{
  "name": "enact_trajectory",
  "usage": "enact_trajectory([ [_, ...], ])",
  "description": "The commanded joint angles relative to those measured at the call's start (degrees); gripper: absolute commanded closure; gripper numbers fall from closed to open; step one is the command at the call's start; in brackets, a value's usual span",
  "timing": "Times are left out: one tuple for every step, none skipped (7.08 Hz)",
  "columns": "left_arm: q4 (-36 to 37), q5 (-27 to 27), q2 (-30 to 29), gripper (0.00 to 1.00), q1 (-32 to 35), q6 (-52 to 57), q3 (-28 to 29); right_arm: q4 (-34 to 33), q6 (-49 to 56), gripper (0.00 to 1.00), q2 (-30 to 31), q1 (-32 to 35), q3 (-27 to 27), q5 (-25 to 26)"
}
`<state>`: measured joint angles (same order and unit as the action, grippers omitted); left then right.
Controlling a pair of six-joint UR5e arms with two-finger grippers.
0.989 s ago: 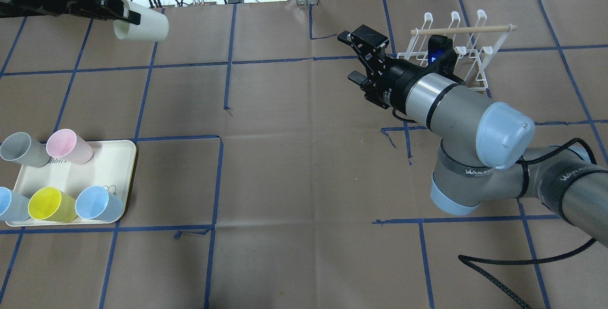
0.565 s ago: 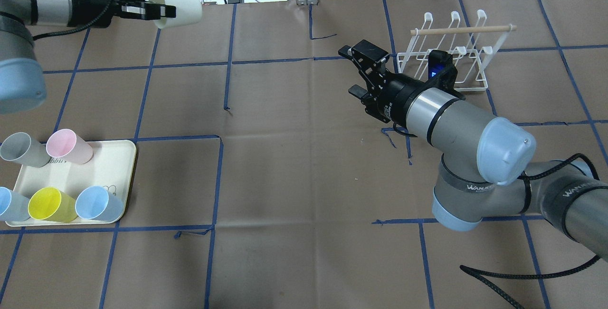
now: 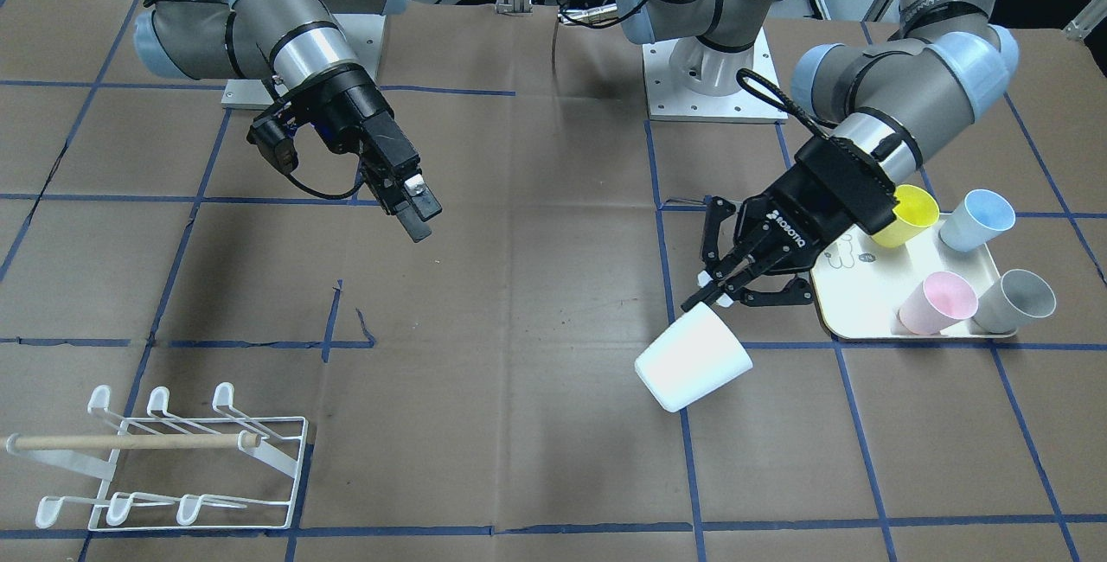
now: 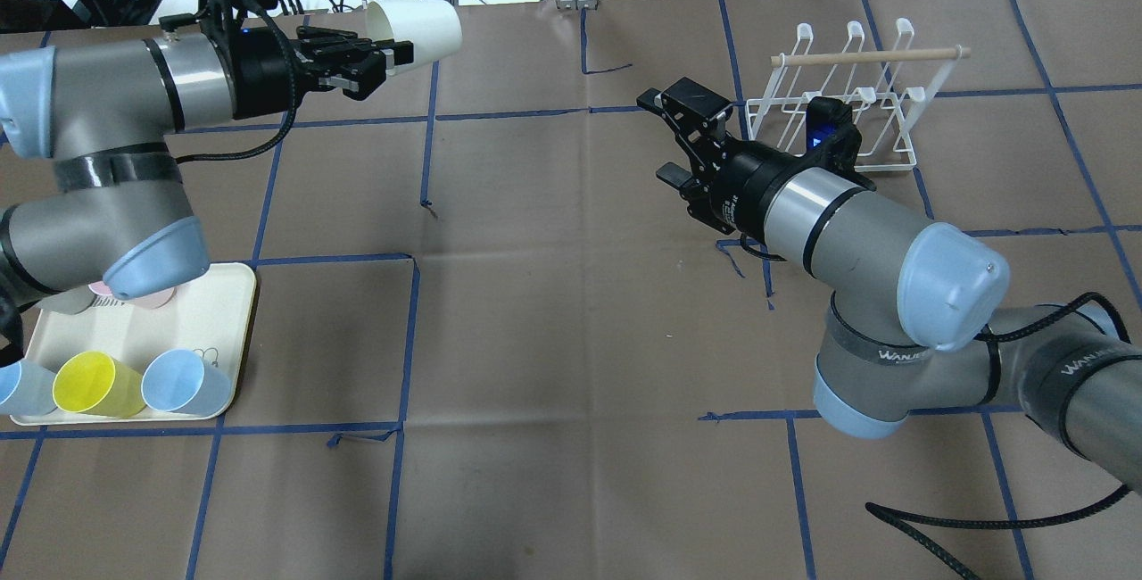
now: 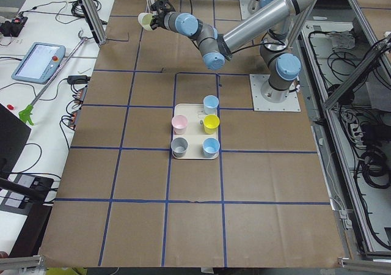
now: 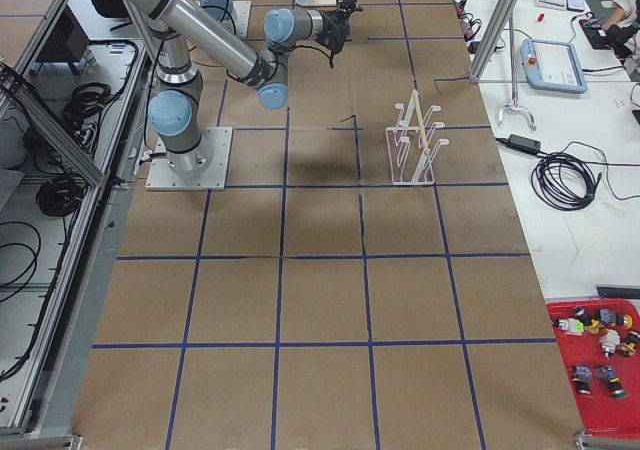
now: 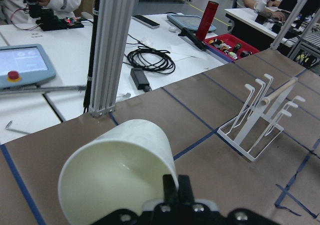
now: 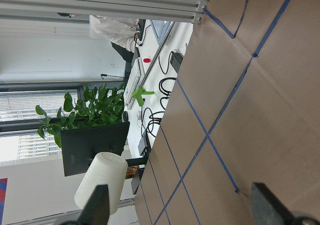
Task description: Transfer IKEA cup to right arm and place on rack
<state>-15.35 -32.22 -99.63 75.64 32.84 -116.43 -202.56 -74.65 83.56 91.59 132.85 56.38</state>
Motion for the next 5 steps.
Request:
enact_trajectory([
  [20.52, -0.29, -1.43, 1.00, 3.53, -16.84, -3.89, 0.50, 0.03, 0.00, -0.50, -0.01, -0.04, 0.05],
  [25.23, -0.47, -3.53, 1.00, 5.55, -18.07, -4.33, 2.50, 0.20, 0.00, -0.50, -0.01, -0.04, 0.05],
  [29.54, -1.86, -5.12, 1.00, 8.44, -20.34, -4.68, 3.91, 0.03, 0.00, -0.50, -0.01, -0.04, 0.05],
  [33.68, -4.23, -5.83, 1.00, 10.91, -23.23, -5.47, 3.93, -0.06, 0.00, -0.50, -0.01, -0.04, 0.05],
  [33.98, -4.69, -4.88, 0.99, 11.54, -23.44, -6.61, 3.93, -0.23, 0.00, -0.50, -0.01, -0.04, 0.05],
])
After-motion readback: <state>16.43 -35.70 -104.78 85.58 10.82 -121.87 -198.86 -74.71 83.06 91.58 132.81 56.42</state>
